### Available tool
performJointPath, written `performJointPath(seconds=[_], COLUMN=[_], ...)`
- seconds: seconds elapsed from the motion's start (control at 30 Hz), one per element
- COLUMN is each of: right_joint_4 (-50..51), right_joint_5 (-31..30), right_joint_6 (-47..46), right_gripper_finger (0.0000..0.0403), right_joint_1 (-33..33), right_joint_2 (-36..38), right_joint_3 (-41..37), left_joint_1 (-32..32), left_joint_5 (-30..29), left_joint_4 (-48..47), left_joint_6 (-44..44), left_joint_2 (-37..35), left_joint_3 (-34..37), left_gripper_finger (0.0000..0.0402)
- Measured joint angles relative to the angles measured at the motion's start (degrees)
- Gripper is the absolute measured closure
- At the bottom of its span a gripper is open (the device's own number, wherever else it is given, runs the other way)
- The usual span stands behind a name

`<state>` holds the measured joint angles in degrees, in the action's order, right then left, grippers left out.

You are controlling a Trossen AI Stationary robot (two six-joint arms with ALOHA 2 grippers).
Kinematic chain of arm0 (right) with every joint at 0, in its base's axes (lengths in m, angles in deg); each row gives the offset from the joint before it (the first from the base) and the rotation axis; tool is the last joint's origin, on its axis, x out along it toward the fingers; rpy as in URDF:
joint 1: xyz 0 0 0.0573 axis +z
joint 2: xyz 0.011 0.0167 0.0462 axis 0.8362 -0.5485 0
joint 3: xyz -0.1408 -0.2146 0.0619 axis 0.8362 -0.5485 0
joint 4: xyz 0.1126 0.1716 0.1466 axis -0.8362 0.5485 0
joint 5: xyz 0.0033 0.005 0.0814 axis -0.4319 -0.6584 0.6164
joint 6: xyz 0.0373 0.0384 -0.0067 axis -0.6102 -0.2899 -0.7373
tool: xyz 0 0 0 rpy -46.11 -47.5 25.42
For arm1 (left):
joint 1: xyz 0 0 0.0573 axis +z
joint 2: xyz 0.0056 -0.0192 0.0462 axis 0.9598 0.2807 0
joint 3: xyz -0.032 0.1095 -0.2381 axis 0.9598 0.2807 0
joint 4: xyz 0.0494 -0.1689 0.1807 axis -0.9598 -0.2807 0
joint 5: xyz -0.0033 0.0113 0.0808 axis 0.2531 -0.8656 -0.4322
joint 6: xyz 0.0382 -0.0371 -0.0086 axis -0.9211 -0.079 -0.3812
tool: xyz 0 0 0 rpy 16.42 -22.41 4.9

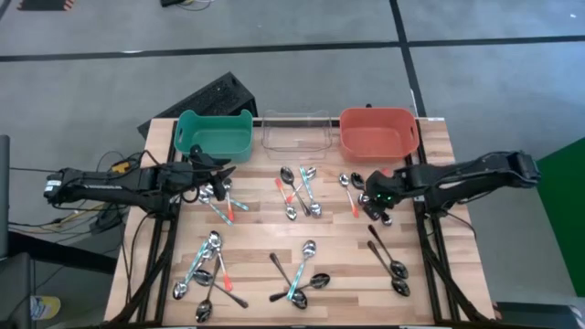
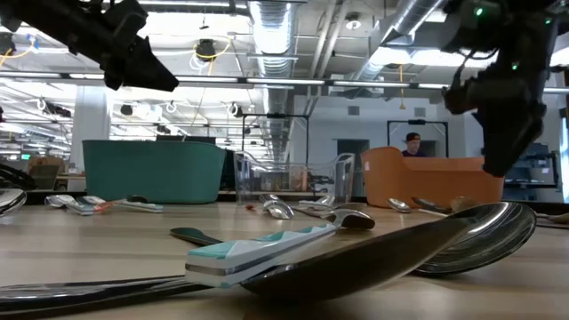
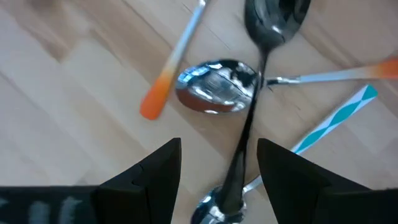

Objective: Sort silverware by color (type)
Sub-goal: Put the black spoon into the orange bin

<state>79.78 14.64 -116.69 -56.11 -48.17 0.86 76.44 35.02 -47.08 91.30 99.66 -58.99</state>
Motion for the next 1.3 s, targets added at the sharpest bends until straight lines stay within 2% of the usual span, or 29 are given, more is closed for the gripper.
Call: performJointPath(seconds=[0.37,0.73,0.93,1.3], right_joint_4=[0.0,-1.5,-5.6,-7.3], right_joint_5=[1.0,1.9,4.3,4.4], right_joint_6=[3.3,4.9,4.9,4.4], right_gripper_finger=[0.0169,0.0190,0.0192,0.0192], right_joint_1=[-2.6,-6.8,-6.7,-6.8], right_joint_2=[-8.1,-8.8,-8.8,-8.8], right_joint_3=[0.0,-2.3,-4.9,-5.5], left_joint_1=[0.0,0.0,0.0,0.0], left_joint_5=[-0.7,-0.9,-0.9,-0.9], left_joint_4=[0.0,-0.1,-0.1,-0.1], left_joint_6=[-0.5,-1.8,-2.1,-2.4], left_joint_2=[0.0,0.0,0.0,0.0], left_joint_3=[0.0,0.0,0.0,0.0], left_gripper_finger=[0.0276,0.0276,0.0276,0.0276])
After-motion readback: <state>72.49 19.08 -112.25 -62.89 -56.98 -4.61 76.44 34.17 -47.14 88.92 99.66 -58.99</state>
